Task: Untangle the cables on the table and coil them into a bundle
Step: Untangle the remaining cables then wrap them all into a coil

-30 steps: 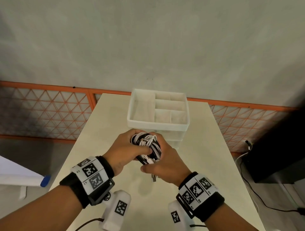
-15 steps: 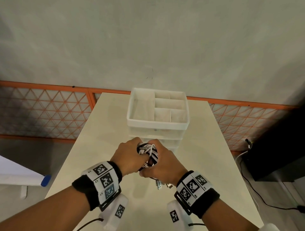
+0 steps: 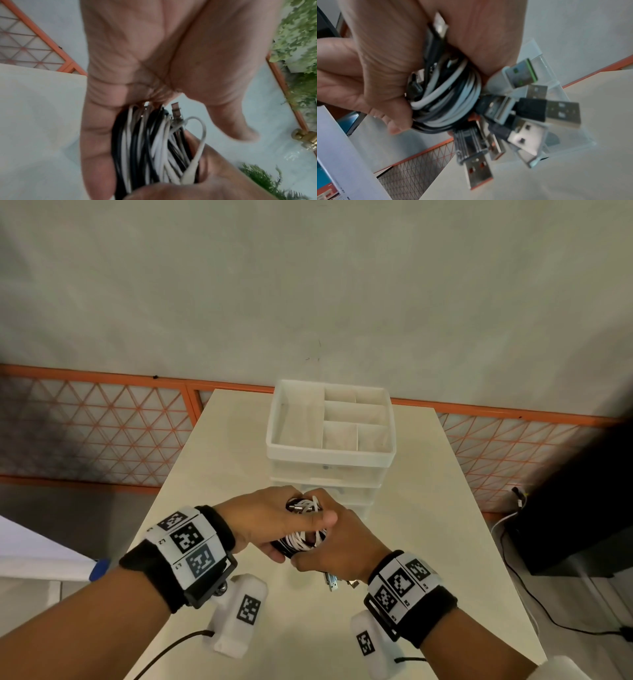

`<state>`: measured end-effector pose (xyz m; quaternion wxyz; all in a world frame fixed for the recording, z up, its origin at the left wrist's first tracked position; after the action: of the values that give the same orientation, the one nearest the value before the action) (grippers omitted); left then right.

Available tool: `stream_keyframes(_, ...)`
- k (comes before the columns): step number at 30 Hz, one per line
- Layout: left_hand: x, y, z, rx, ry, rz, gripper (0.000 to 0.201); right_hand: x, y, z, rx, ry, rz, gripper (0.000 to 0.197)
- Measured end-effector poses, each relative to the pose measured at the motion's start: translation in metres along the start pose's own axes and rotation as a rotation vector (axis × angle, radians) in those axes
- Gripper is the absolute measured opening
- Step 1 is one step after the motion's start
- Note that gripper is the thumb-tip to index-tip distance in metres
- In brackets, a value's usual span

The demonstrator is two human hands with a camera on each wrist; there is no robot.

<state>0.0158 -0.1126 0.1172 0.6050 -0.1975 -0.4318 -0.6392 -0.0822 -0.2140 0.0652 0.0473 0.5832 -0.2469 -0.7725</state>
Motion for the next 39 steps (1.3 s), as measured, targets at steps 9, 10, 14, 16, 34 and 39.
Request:
stream_keyframes(9, -0.010, 0.006, -0.013, 0.211, -0.007, 0.138, 0.041, 0.001, 0.003, 0.001, 0.003, -0.002, -0.061, 0.069)
stream_keyframes(10, -0.010, 0.006, -0.013, 0.206, -0.040, 0.150, 0.039, 0.002, 0.004, 0.002, 0.005, -0.004, -0.072, 0.067)
stream_keyframes(14, -0.014, 0.002, -0.013, 0.206, -0.144, 0.139, 0.039, 0.002, 0.008, 0.002, 0.000, -0.012, -0.122, 0.065)
stream_keyframes(16, -0.018, 0.000, -0.016, 0.287, -0.156, 0.082, 0.037, 0.004, 0.007, 0.000, -0.012, -0.028, -0.132, 0.067)
stream_keyframes(34, -0.019, -0.012, -0.024, 0.536, -0.033, -0.253, 0.014, -0.010, -0.020, 0.004, 0.226, 0.016, 0.430, 0.079)
stream_keyframes(39, -0.026, -0.014, -0.031, 0.498, 0.077, -0.266, 0.018, -0.001, -0.024, 0.007, 0.195, -0.002, 0.477, 0.108)
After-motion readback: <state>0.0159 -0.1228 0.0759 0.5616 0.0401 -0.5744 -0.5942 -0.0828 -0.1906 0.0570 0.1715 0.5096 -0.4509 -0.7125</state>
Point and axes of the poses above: each hand's wrist, its own z-axis away from the middle knuckle, its own y-axis out of the back of the hand, x = y × z, the point moved 3 cm from there along -z, towards the middle knuckle, and after that the axes turned 3 degrees about -z, right-handed, at the moved point
